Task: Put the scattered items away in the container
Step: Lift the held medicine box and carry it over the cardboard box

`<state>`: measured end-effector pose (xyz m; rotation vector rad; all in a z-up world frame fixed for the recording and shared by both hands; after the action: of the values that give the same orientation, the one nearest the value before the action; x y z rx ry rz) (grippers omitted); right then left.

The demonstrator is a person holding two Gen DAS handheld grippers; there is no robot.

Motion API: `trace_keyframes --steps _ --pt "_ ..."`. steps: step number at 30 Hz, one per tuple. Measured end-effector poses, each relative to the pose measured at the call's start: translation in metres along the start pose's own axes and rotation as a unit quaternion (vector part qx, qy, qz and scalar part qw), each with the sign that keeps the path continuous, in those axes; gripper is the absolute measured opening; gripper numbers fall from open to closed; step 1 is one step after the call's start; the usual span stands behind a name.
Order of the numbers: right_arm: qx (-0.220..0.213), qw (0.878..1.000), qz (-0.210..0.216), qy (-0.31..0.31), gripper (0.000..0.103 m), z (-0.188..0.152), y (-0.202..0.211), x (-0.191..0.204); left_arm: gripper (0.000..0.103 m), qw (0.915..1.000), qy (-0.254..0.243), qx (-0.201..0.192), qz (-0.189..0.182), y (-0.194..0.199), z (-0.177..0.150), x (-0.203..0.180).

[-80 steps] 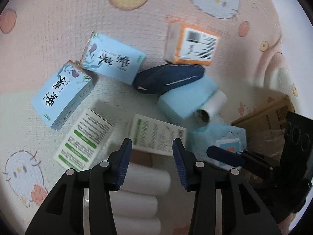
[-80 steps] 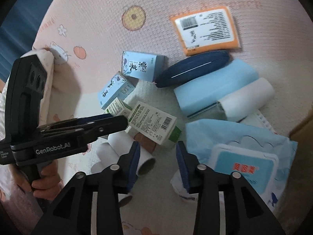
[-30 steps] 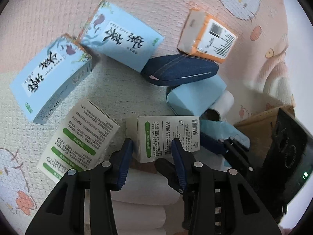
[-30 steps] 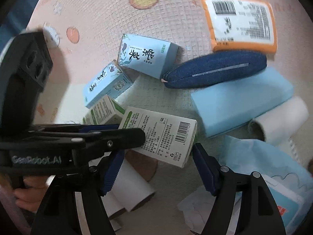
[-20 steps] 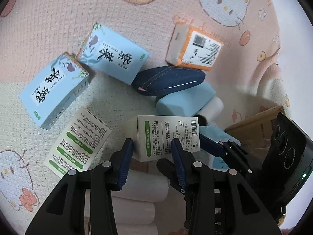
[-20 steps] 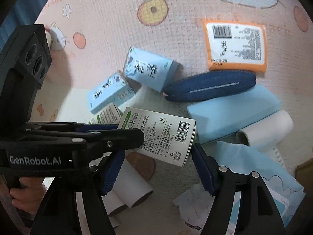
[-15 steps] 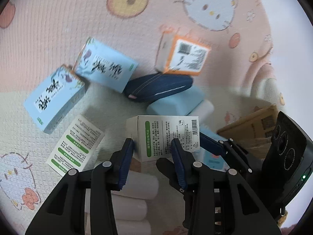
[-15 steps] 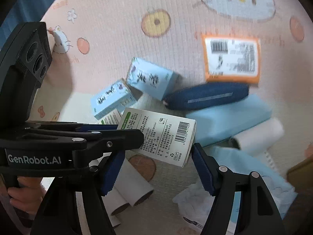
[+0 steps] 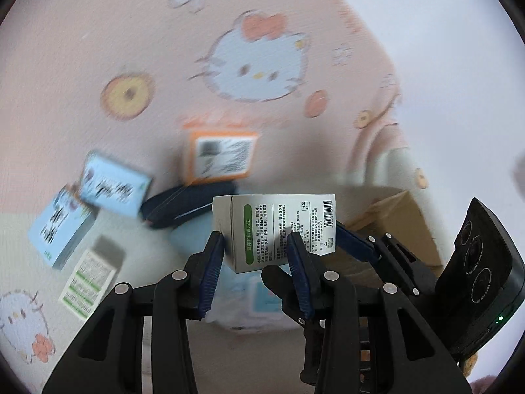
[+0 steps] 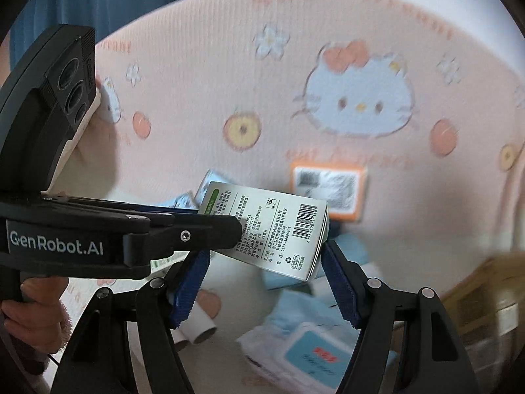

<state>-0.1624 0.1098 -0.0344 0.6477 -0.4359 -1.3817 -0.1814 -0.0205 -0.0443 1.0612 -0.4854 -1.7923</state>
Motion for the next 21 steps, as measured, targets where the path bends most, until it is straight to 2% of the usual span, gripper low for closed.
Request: trace_keyframes --steps 7,10,16,21 --pt "-0.015 0.999 -0.048 0.002 0.069 0.01 0.042 -0.03 0.043 0.9989 -0.032 -0.004 -0.033 -0.003 0.01 -0.054" --pt "-0.002 0.998 -0.065 -0.018 0.069 0.011 0.055 -0.045 0.043 0.9981 -0.047 0.004 -0.04 -0.012 0.01 -0.077" --pt "-0.016 0.995 -0.091 -0.037 0.069 0.011 0.086 -0.076 0.043 0.9957 -0.072 0.003 -0.058 -0.018 0.015 -0.121" --pt "-0.009 0.992 -0.112 -0.056 0.069 0.008 0.105 -0.102 0.044 0.9933 -0.09 0.018 -0.071 -0.033 0.019 -0.155"
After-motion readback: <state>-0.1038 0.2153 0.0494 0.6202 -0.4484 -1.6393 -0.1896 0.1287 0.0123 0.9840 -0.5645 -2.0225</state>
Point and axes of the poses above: each gripper's, at about its wrist camera, not at the fingertips, and y roughly against the way its jaws point, x to its left, z to its top, the point moved 2 cm from there along -y, roughly the way its jaws point, and after that the axes turned 4 degrees about z, right-handed, at the moved point
